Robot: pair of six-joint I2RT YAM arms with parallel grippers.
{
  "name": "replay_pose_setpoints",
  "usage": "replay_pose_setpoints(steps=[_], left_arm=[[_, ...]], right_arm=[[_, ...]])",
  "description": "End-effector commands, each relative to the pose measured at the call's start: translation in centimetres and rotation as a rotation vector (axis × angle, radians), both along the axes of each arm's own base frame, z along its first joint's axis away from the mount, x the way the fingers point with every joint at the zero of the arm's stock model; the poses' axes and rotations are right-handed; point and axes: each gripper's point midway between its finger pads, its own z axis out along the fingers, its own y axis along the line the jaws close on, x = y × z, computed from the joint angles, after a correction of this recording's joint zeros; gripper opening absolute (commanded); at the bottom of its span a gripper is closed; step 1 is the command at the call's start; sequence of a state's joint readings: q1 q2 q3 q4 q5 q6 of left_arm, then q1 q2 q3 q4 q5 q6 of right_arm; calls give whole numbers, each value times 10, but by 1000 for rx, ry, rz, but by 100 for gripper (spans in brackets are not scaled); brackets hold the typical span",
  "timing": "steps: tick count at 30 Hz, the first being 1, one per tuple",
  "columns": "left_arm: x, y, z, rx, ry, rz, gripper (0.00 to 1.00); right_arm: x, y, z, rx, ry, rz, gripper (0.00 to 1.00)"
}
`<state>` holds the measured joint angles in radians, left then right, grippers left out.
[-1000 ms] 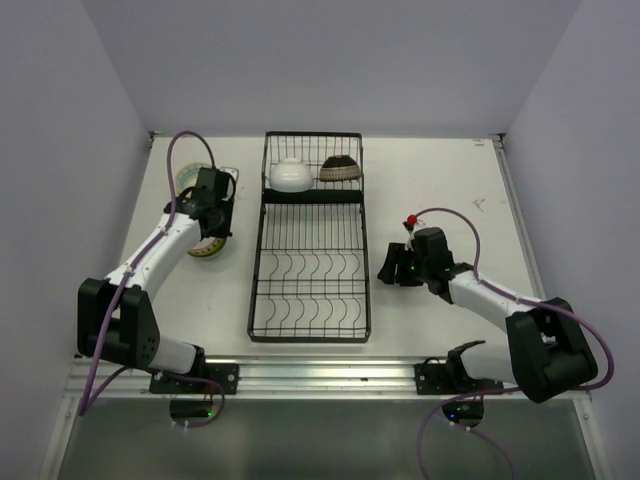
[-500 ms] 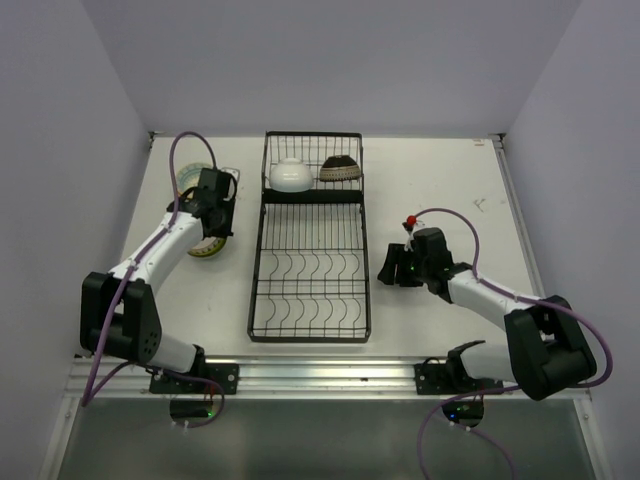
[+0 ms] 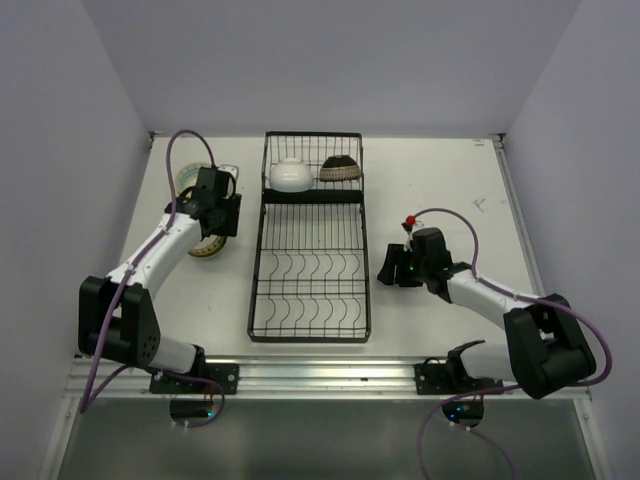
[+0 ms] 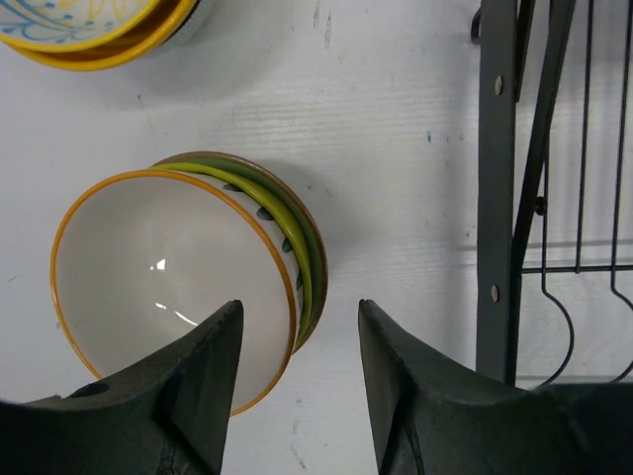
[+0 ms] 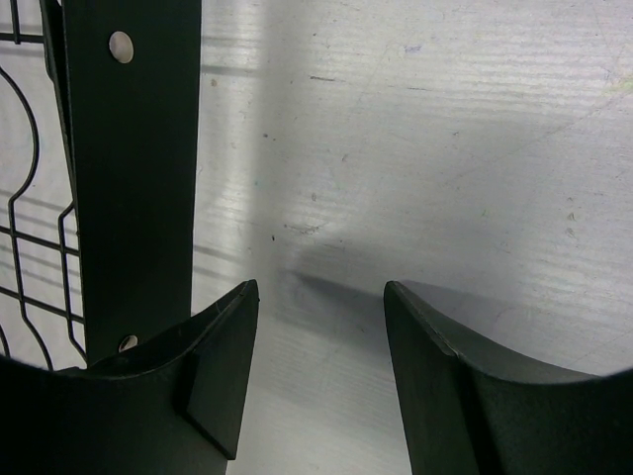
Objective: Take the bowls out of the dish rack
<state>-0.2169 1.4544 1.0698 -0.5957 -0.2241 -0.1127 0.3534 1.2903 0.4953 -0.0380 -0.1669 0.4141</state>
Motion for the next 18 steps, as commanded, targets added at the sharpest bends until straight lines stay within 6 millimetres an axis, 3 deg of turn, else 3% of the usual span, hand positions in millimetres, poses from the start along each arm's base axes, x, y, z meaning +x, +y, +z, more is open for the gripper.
replay_pose_setpoints(steps=[1,6,8,10,11,13,14,16,18], left_arm=[[27,-9,65,-71,-222,-2,55],[37,-22,115,-140,-357,-53,59],[38,-35,138,-211,-444,-104,59],[29,-45,140,-275,-493,-148,59],[32,-63,154,-354,-573,-227,59],[18,-76,161,-444,-637,-281,59],[12,-86,150,-489,-648,-326,59],[2,-95,149,-551,-677,-370,59],[-2,-98,132,-570,-664,-372,59]], right_arm=[[15,2,9,-15,-46,-2,58],[14,1,10,-17,-48,-4,58],[15,1,11,-18,-46,-8,58],[15,-1,13,-25,-42,-13,58],[16,-1,15,-28,-44,-14,58],[18,-4,22,-46,-45,-27,58],[19,-6,30,-50,-63,-37,58],[24,-11,46,-66,-93,-57,59],[28,-12,69,-50,-147,-79,60]])
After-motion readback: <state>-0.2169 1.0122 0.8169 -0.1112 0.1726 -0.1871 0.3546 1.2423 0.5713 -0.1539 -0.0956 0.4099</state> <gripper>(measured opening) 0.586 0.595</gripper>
